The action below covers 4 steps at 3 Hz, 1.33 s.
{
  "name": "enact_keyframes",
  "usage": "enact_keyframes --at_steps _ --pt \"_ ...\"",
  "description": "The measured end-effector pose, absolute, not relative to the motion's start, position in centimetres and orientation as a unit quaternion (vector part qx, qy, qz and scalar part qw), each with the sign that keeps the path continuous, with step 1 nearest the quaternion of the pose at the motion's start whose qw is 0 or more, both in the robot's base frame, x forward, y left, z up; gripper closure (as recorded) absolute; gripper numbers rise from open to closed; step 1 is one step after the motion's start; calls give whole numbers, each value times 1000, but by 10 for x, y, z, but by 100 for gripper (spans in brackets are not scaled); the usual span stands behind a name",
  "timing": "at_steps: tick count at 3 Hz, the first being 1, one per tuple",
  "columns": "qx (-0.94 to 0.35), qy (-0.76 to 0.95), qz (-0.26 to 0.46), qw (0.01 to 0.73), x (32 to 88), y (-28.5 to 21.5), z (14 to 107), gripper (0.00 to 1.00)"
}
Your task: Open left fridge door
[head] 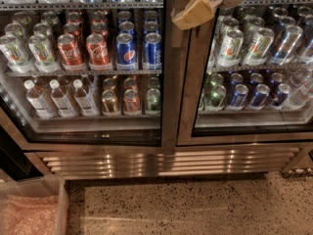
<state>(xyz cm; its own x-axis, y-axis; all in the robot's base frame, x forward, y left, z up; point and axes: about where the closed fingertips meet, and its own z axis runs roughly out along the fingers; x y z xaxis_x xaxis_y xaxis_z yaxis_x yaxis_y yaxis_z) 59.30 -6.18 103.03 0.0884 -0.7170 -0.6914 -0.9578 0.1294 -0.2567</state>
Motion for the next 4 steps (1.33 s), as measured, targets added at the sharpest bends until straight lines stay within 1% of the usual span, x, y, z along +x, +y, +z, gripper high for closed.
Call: enact_keyframes --at_steps 1,4 --pt "-620 662 175 383 551 -65 1033 100" --pt "-609 673 163 387 540 -73 1036 100"
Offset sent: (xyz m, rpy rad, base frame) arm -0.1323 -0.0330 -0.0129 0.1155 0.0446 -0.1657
